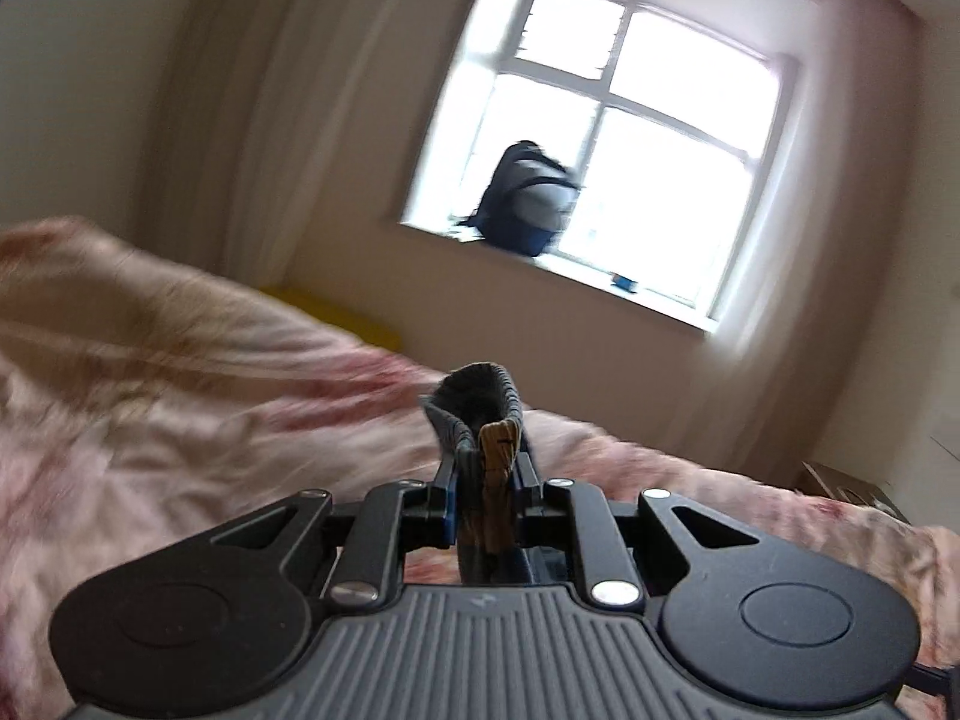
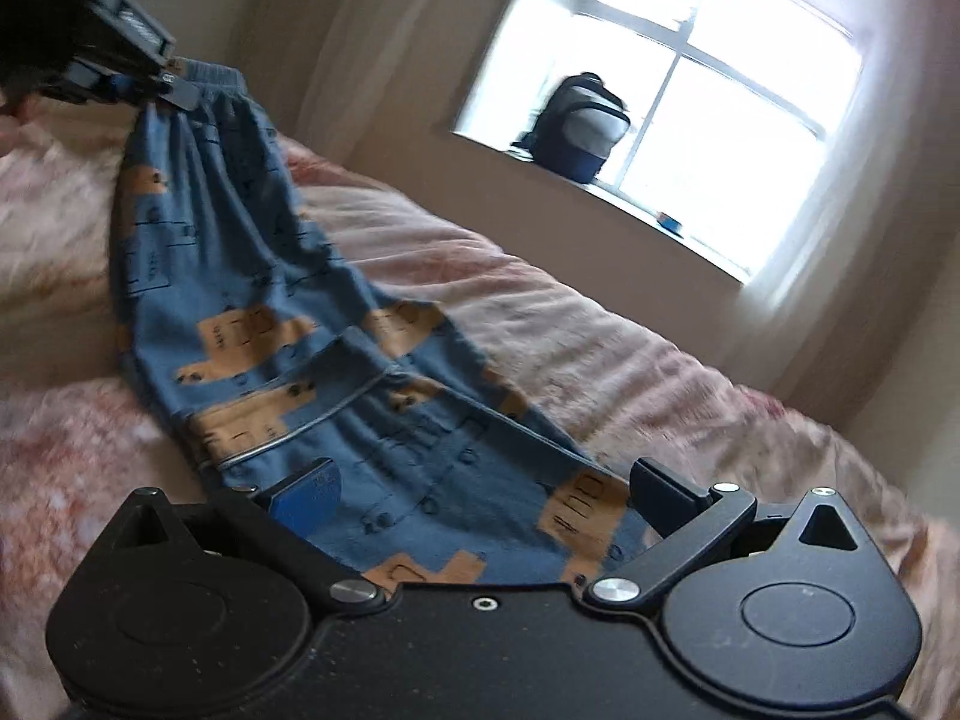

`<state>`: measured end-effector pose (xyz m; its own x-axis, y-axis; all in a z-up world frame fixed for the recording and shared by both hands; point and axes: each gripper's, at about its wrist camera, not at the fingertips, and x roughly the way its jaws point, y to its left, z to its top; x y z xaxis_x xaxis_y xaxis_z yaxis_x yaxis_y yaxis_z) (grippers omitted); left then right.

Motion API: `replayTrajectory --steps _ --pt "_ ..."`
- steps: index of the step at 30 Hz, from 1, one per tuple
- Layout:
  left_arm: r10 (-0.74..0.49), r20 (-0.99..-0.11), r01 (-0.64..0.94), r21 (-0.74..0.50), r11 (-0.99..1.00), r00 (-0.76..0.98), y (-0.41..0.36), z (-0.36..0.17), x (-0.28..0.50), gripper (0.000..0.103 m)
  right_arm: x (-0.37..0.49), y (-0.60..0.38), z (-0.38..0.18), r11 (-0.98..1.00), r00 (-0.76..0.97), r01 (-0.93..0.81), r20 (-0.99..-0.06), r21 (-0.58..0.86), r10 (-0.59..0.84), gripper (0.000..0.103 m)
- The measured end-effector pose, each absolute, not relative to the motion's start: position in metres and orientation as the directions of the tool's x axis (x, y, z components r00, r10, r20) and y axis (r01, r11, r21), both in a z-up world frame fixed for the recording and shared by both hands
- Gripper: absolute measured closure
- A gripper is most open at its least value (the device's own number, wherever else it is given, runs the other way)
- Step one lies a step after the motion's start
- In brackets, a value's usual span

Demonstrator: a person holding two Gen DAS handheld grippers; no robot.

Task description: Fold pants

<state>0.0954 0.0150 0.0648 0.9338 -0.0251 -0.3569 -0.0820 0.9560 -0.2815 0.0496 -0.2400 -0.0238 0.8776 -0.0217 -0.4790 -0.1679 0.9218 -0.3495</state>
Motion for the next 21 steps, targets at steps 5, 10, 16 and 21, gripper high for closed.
replayTrajectory --steps 5,10,16,21 --pt "-0.17 -0.314 0.129 -0.146 0.981 0.934 -0.052 0.089 0.095 0.086 0.051 -0.28 -0.017 0.965 0.887 -0.043 -0.454 -0.26 -0.083 0.001" --pt "-0.317 -0.326 0.362 0.086 0.928 0.891 -0.137 0.071 0.082 0.086 0.039 -0.329 -0.003 0.972 0.878 0.099 -0.442 -0.211 -0.186 0.001" --pt "-0.415 -0.437 0.524 0.164 0.836 0.798 -0.224 0.016 0.082 0.085 0.022 -0.365 -0.007 0.956 0.853 0.196 -0.443 -0.22 -0.276 0.001" --pt "-0.429 -0.501 0.588 0.214 0.78 0.751 -0.255 -0.032 0.078 0.085 0.017 -0.383 -0.028 0.951 0.815 0.261 -0.49 -0.165 -0.309 0.001"
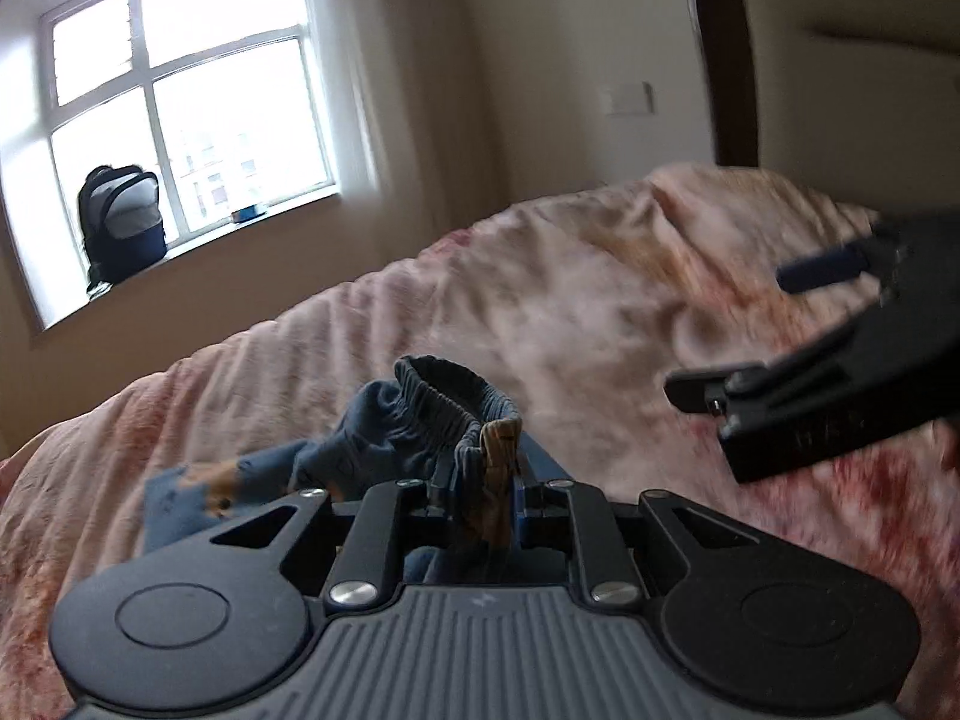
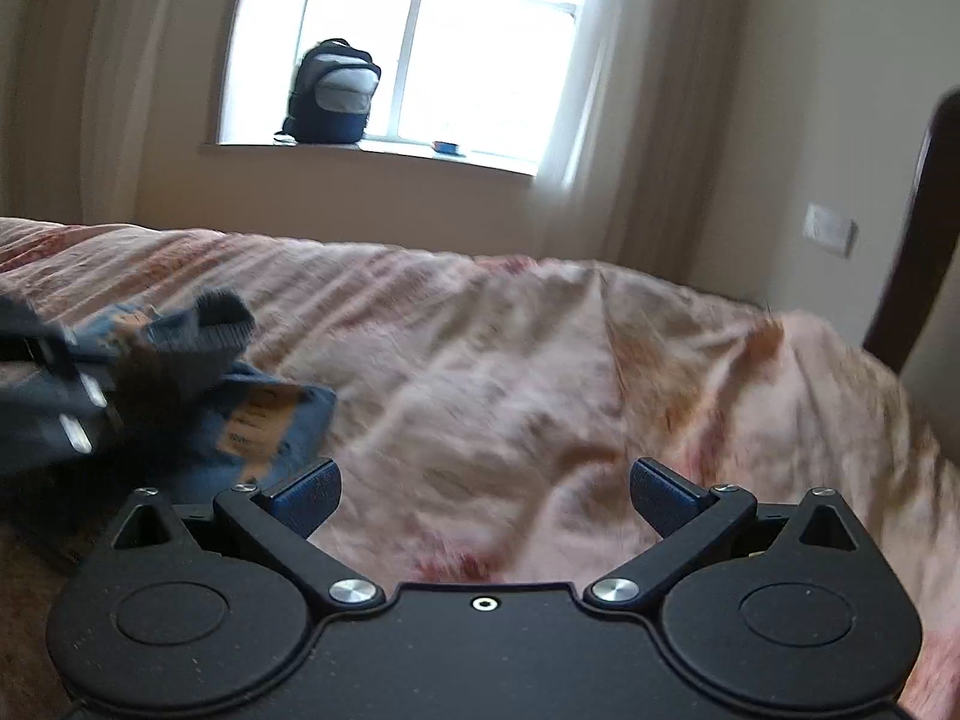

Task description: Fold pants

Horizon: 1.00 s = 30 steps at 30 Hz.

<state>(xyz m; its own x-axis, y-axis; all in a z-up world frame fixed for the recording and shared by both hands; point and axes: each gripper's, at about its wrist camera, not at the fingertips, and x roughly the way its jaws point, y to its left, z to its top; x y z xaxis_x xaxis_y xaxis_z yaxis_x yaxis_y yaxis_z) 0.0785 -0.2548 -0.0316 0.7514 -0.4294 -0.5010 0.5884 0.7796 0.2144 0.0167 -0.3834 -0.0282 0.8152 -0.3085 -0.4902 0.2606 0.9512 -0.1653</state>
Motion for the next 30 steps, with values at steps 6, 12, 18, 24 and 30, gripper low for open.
replayTrajectory --steps 6,12,18,24,30 --pt "-0.465 -0.475 0.624 0.262 0.736 0.747 -0.257 -0.038 0.067 0.085 0.016 -0.391 -0.046 0.947 0.782 0.279 -0.534 -0.161 -0.321 0.001" --pt "-0.493 -0.553 0.711 0.294 0.638 0.672 -0.273 -0.057 0.066 0.061 0.019 -0.391 -0.049 0.946 0.772 0.285 -0.549 -0.153 -0.321 0.001" --pt "-0.596 -0.488 0.749 0.21 0.629 0.638 -0.228 -0.033 0.055 0.013 0.022 -0.389 -0.048 0.94 0.769 0.279 -0.541 -0.197 -0.342 0.001" --pt "-0.358 -0.466 0.523 0.291 0.801 0.809 -0.164 -0.011 0.081 0.0 0.038 -0.378 -0.038 0.942 0.79 0.281 -0.514 -0.183 -0.335 0.001" --pt "-0.2 -0.523 0.33 0.168 0.929 0.829 -0.108 -0.026 0.104 0.0 0.056 -0.314 -0.041 0.971 0.861 0.177 -0.453 -0.16 -0.232 0.001"
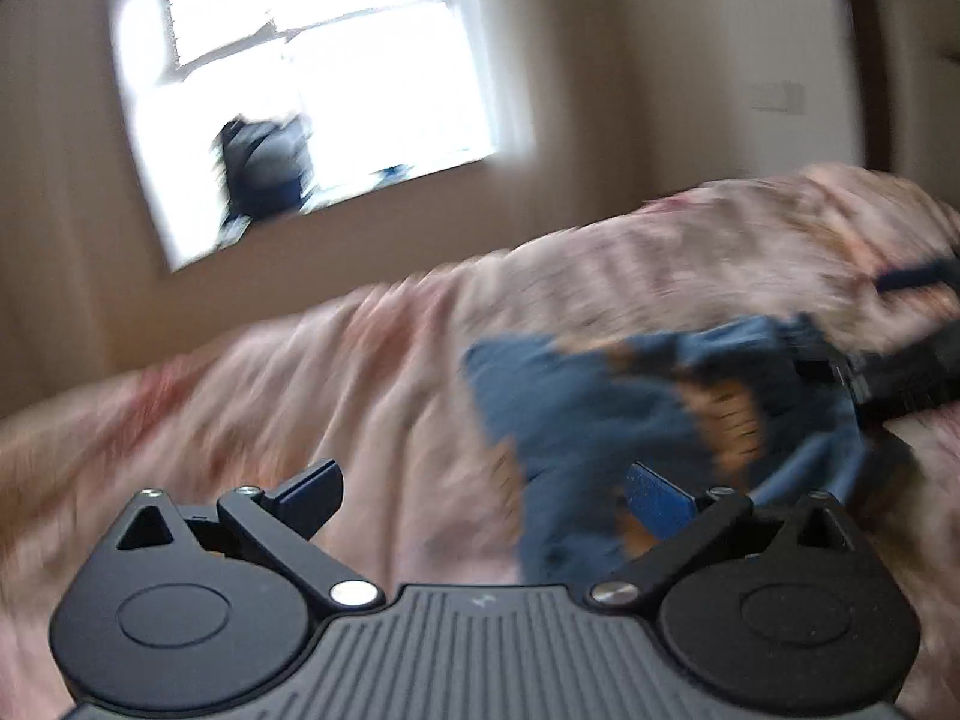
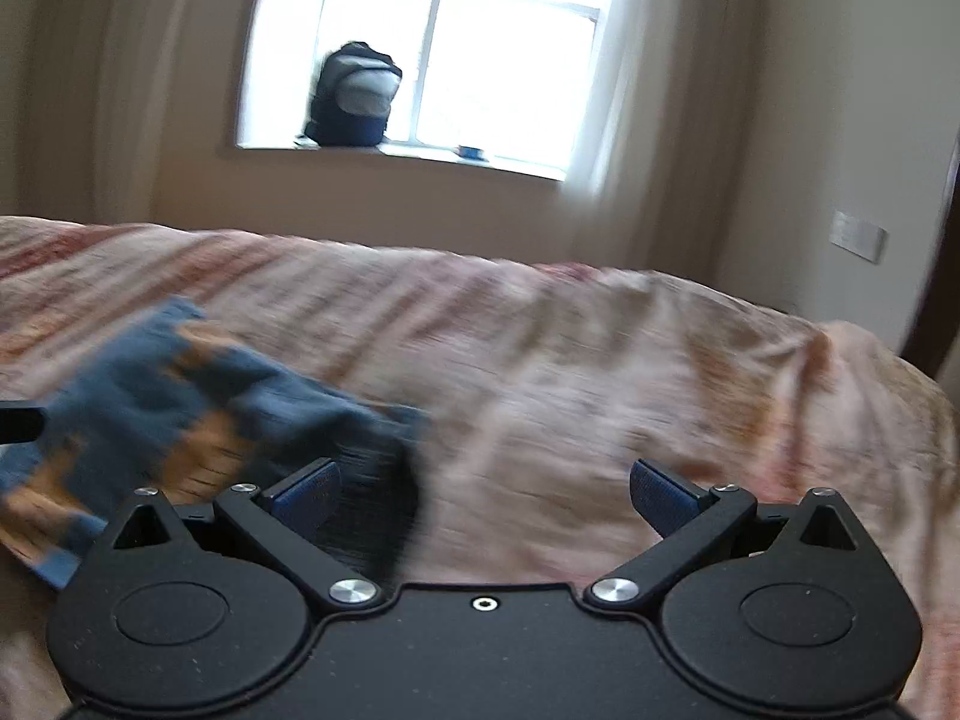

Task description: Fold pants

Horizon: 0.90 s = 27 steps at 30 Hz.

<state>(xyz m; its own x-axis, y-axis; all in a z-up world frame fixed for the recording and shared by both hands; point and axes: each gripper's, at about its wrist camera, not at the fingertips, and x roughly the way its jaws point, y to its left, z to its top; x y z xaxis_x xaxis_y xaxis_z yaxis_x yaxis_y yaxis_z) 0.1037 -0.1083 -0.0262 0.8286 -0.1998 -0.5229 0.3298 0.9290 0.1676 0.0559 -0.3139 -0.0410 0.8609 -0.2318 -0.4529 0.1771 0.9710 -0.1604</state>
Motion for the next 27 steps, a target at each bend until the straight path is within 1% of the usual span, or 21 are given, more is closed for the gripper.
replayTrajectory --steps 2,3,4,5,7,9,11,13,15,17,19,21,22,24,25,26,27 --pt "-0.17 -0.586 0.28 0.103 0.954 0.792 -0.098 -0.042 0.114 0.001 0.058 -0.303 -0.045 0.973 0.868 0.146 -0.45 -0.176 -0.212 0.001" --pt "-0.177 -0.627 0.283 0.073 0.956 0.759 -0.094 -0.05 0.117 0.001 0.061 -0.292 -0.051 0.971 0.868 0.113 -0.455 -0.21 -0.199 0.001" --pt "-0.19 -0.65 0.297 0.057 0.953 0.736 -0.09 -0.055 0.119 0.001 0.063 -0.284 -0.057 0.965 0.861 0.094 -0.466 -0.244 -0.202 0.001" --pt "-0.2 -0.656 0.305 0.048 0.951 0.728 -0.086 -0.059 0.12 0.0 0.063 -0.279 -0.062 0.959 0.851 0.086 -0.48 -0.272 -0.213 0.001" --pt "-0.215 -0.663 0.302 0.018 0.953 0.717 -0.079 -0.059 0.118 0.0 0.056 -0.282 -0.068 0.953 0.831 0.118 -0.498 -0.278 -0.249 0.001" --pt "-0.237 -0.682 0.286 -0.043 0.957 0.692 -0.072 -0.059 0.121 0.0 0.043 -0.299 -0.068 0.954 0.815 0.164 -0.511 -0.25 -0.274 0.001" --pt "-0.249 -0.695 0.271 -0.081 0.959 0.674 -0.068 -0.06 0.125 0.0 0.031 -0.313 -0.068 0.964 0.814 0.171 -0.522 -0.205 -0.255 0.001" --pt "-0.237 -0.699 0.266 -0.069 0.962 0.675 -0.066 -0.056 0.125 0.0 0.025 -0.321 -0.067 0.974 0.819 0.159 -0.531 -0.159 -0.22 0.001" --pt "-0.211 -0.678 0.25 -0.042 0.967 0.704 -0.069 -0.046 0.129 0.0 0.019 -0.317 -0.061 0.975 0.841 0.16 -0.496 -0.153 -0.216 0.001" --pt "-0.207 -0.624 0.233 -0.04 0.972 0.753 -0.073 -0.034 0.134 0.0 0.023 -0.311 -0.051 0.974 0.875 0.138 -0.439 -0.179 -0.205 0.001" --pt "-0.239 -0.598 0.252 -0.064 0.966 0.765 -0.084 -0.022 0.149 0.0 0.036 -0.304 -0.043 0.969 0.892 0.107 -0.409 -0.222 -0.192 0.001" --pt "-0.274 -0.568 0.288 -0.067 0.955 0.776 -0.099 -0.019 0.167 0.0 0.055 -0.3 -0.04 0.951 0.893 0.129 -0.384 -0.282 -0.235 0.001" --pt "-0.273 -0.56 0.3 -0.046 0.953 0.782 -0.11 -0.021 0.178 0.0 0.063 -0.301 -0.041 0.944 0.893 0.15 -0.369 -0.294 -0.257 0.001" --pt "-0.213 -0.576 0.292 0.046 0.955 0.789 -0.133 -0.032 0.201 0.0 0.076 -0.309 -0.044 0.942 0.891 0.175 -0.362 -0.285 -0.275 0.001" --pt "-0.166 -0.584 0.276 0.104 0.955 0.794 -0.142 -0.041 0.212 0.0 0.081 -0.312 -0.047 0.94 0.885 0.184 -0.367 -0.288 -0.286 0.001" --pt "-0.122 -0.587 0.262 0.158 0.952 0.8 -0.148 -0.051 0.221 0.0 0.089 -0.32 -0.058 0.925 0.863 0.198 -0.39 -0.326 -0.322 0.001" --pt "-0.102 -0.587 0.255 0.183 0.949 0.803 -0.15 -0.059 0.228 0.0 0.089 -0.32 -0.058 0.925 0.863 0.198 -0.39 -0.326 -0.322 0.001"
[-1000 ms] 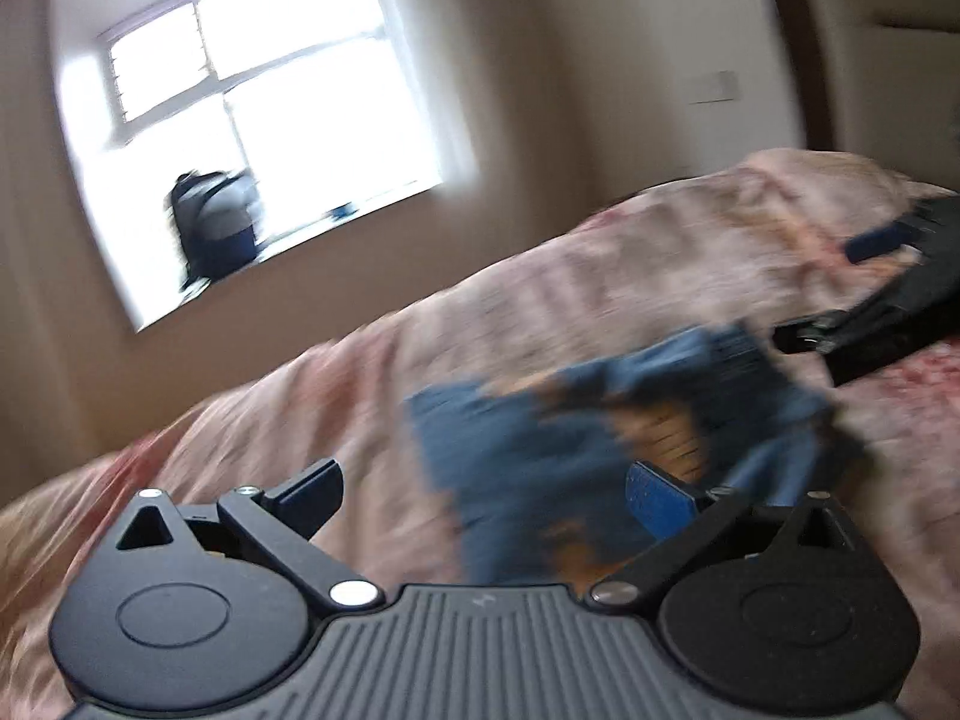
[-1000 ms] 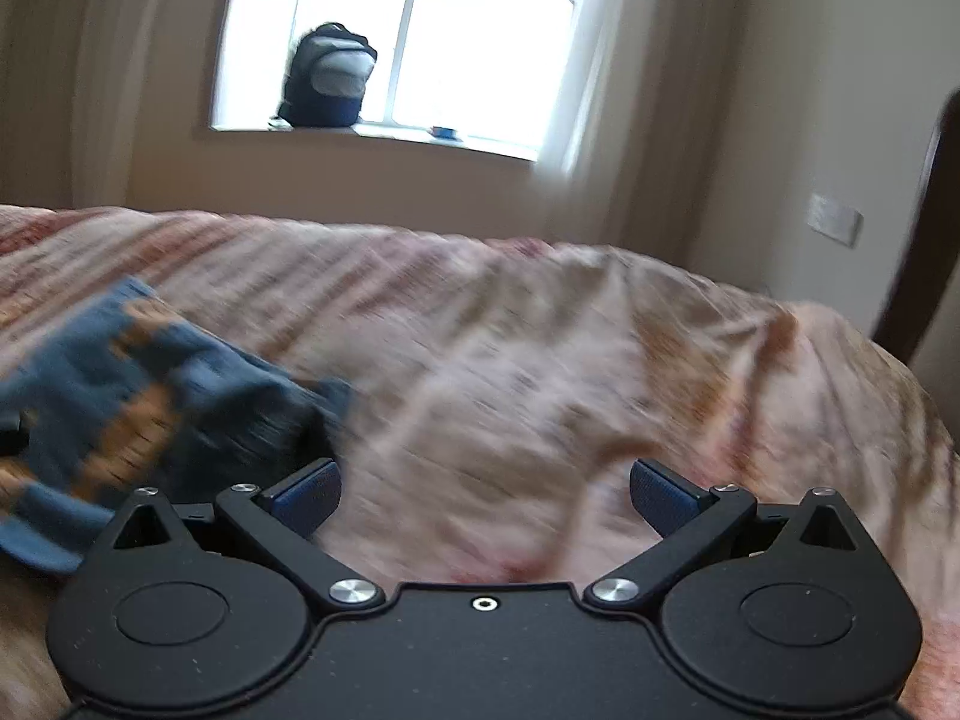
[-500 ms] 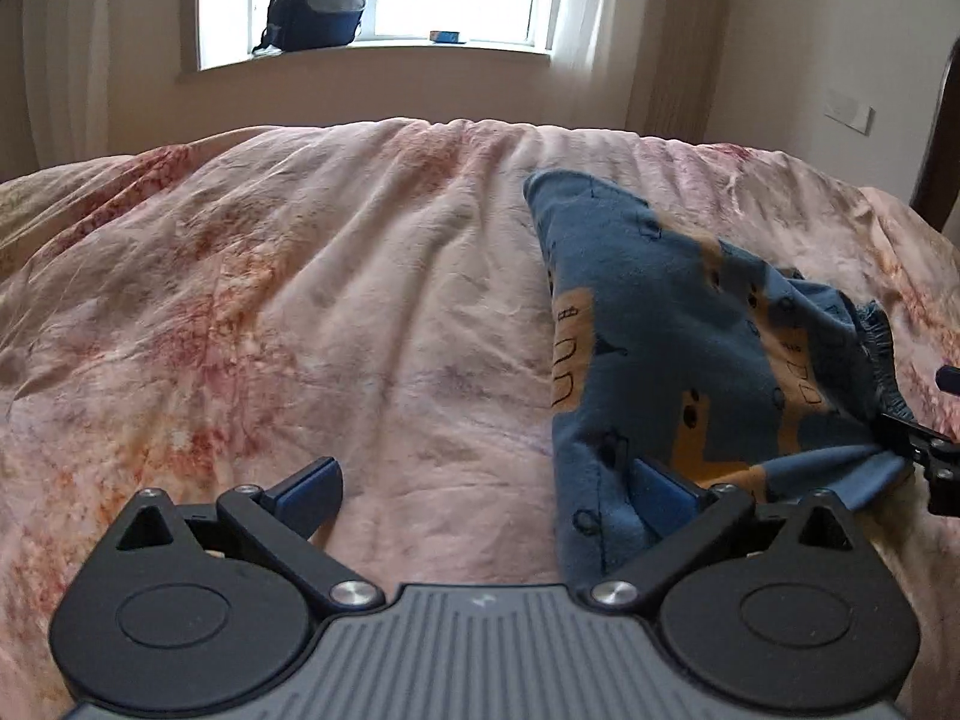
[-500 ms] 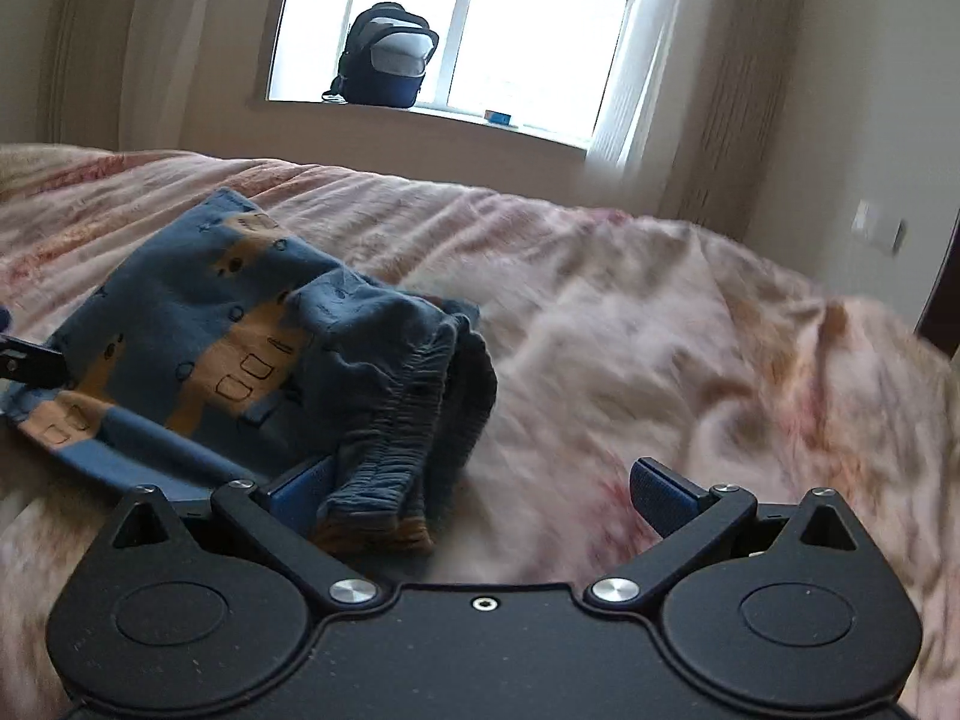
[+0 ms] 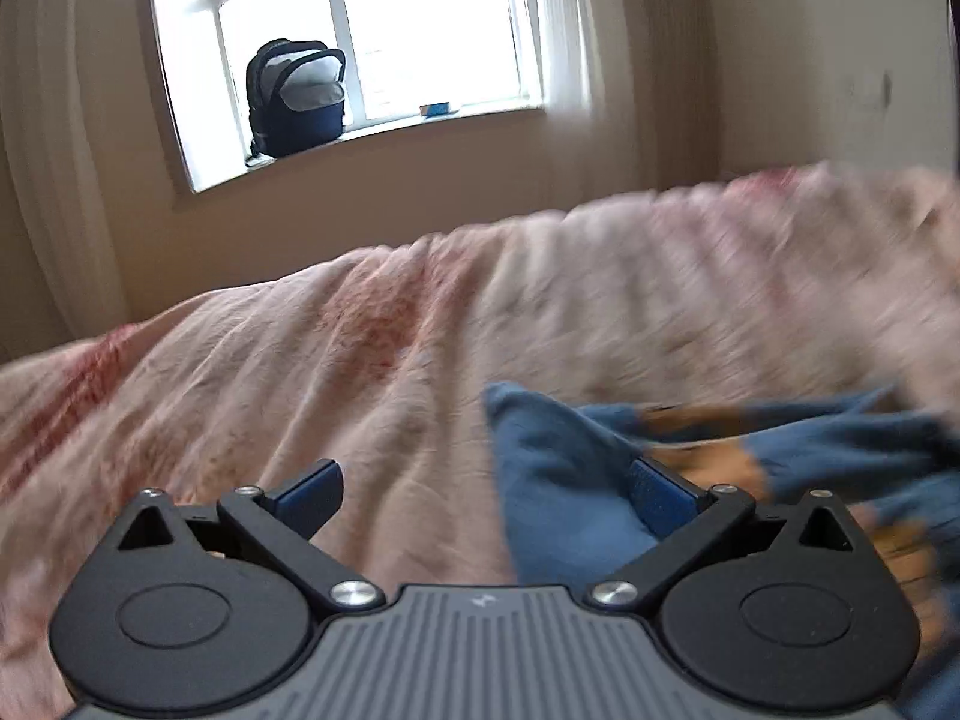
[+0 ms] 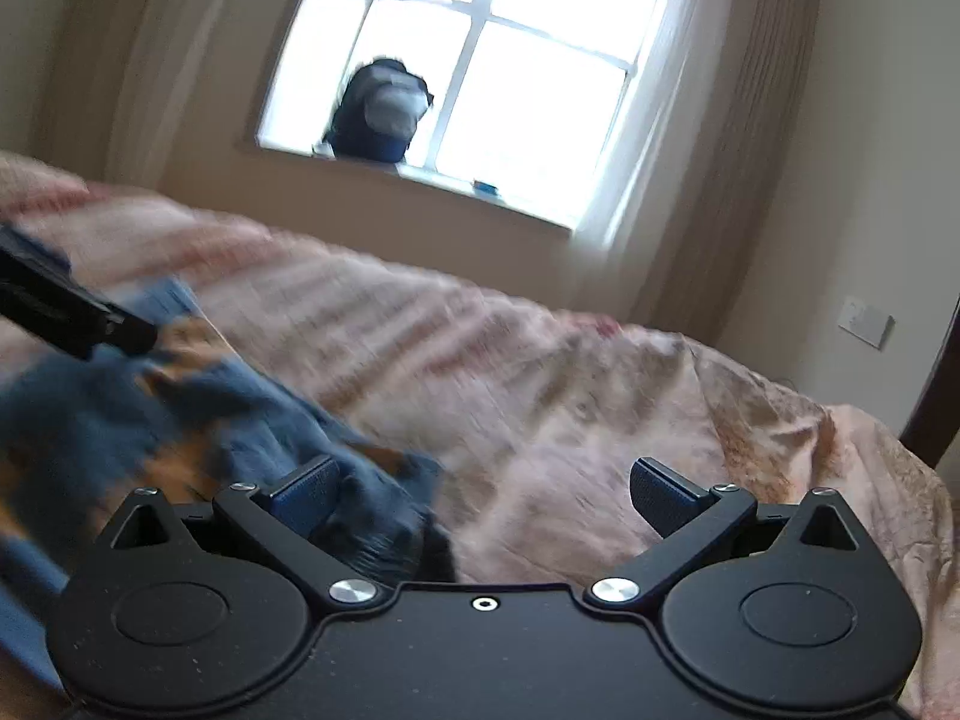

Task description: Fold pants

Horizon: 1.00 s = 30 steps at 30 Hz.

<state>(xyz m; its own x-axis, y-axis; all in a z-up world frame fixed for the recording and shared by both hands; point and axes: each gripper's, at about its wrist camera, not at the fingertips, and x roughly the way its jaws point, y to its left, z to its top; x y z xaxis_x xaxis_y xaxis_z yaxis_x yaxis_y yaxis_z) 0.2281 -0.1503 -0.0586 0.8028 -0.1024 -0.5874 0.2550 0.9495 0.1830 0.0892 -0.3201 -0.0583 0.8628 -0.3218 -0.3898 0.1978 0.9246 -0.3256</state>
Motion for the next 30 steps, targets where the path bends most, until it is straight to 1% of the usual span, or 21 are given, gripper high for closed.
replayTrajectory --steps 1,4,5,6,7,9,11,14,15,16,17,18,19,21,23,25,27,28,30 --pt "-0.111 -0.585 0.257 0.173 0.951 0.803 -0.149 -0.063 0.233 0.0 0.09 -0.325 -0.063 0.92 0.859 0.201 -0.391 -0.337 -0.331 0.001" --pt "-0.161 -0.604 0.253 0.07 0.965 0.78 -0.133 -0.064 0.241 0.0 0.089 -0.344 -0.068 0.917 0.856 0.208 -0.389 -0.342 -0.339 0.001" --pt "-0.169 -0.609 0.25 0.049 0.967 0.775 -0.129 -0.062 0.242 0.0 0.086 -0.353 -0.064 0.941 0.863 0.197 -0.407 -0.277 -0.301 0.001" --pt "-0.167 -0.612 0.24 0.038 0.97 0.773 -0.125 -0.058 0.242 0.0 0.086 -0.353 -0.064 0.941 0.863 0.197 -0.407 -0.277 -0.301 0.001" --pt "-0.159 -0.614 0.224 0.029 0.974 0.773 -0.121 -0.054 0.239 0.0 0.083 -0.354 -0.061 0.946 0.866 0.203 -0.406 -0.251 -0.293 0.001" --pt "-0.167 -0.61 0.205 -0.008 0.979 0.774 -0.111 -0.044 0.229 0.0 0.075 -0.345 -0.055 0.946 0.875 0.206 -0.386 -0.251 -0.293 0.001" --pt "-0.212 -0.612 0.216 -0.068 0.974 0.762 -0.101 -0.035 0.211 0.0 0.059 -0.328 -0.049 0.952 0.893 0.178 -0.365 -0.248 -0.262 0.001" --pt "-0.279 -0.629 0.247 -0.14 0.959 0.725 -0.09 -0.035 0.184 0.0 0.05 -0.317 -0.049 0.963 0.9 0.136 -0.376 -0.234 -0.219 0.001" --pt "-0.277 -0.649 0.253 -0.133 0.958 0.708 -0.09 -0.038 0.176 0.0 0.047 -0.312 -0.051 0.962 0.895 0.126 -0.391 -0.243 -0.216 0.001" --pt "-0.265 -0.673 0.258 -0.112 0.96 0.691 -0.091 -0.046 0.17 0.001 0.049 -0.305 -0.064 0.954 0.863 0.115 -0.448 -0.278 -0.234 0.001" --pt "-0.254 -0.684 0.266 -0.09 0.96 0.684 -0.091 -0.054 0.165 0.001 0.049 -0.305 -0.064 0.954 0.863 0.115 -0.448 -0.278 -0.234 0.001" --pt "-0.244 -0.689 0.269 -0.074 0.96 0.683 -0.09 -0.061 0.161 0.001 0.051 -0.304 -0.07 0.952 0.845 0.11 -0.478 -0.285 -0.241 0.001" --pt "-0.253 -0.681 0.268 -0.086 0.96 0.687 -0.086 -0.064 0.157 0.001 0.053 -0.306 -0.074 0.956 0.83 0.111 -0.504 -0.272 -0.239 0.001" --pt "-0.274 -0.678 0.254 -0.132 0.958 0.682 -0.08 -0.06 0.15 0.0 0.053 -0.31 -0.073 0.967 0.827 0.129 -0.514 -0.218 -0.226 0.001" --pt "-0.284 -0.697 0.237 -0.166 0.957 0.658 -0.074 -0.053 0.144 0.0 0.049 -0.309 -0.066 0.968 0.83 0.144 -0.507 -0.205 -0.231 0.001" --pt "-0.286 -0.708 0.228 -0.178 0.957 0.645 -0.067 -0.05 0.133 0.0 0.039 -0.302 -0.06 0.968 0.848 0.138 -0.48 -0.21 -0.225 0.001" --pt "-0.285 -0.708 0.232 -0.174 0.957 0.646 -0.062 -0.051 0.123 0.0 0.029 -0.295 -0.056 0.973 0.858 0.125 -0.472 -0.194 -0.204 0.001" --pt "-0.28 -0.709 0.233 -0.166 0.958 0.647 -0.061 -0.053 0.119 0.0 0.025 -0.29 -0.057 0.976 0.858 0.118 -0.475 -0.184 -0.194 0.001" --pt "-0.274 -0.706 0.231 -0.159 0.96 0.653 -0.06 -0.059 0.113 0.001 0.019 -0.282 -0.07 0.978 0.833 0.104 -0.522 -0.178 -0.184 0.001"
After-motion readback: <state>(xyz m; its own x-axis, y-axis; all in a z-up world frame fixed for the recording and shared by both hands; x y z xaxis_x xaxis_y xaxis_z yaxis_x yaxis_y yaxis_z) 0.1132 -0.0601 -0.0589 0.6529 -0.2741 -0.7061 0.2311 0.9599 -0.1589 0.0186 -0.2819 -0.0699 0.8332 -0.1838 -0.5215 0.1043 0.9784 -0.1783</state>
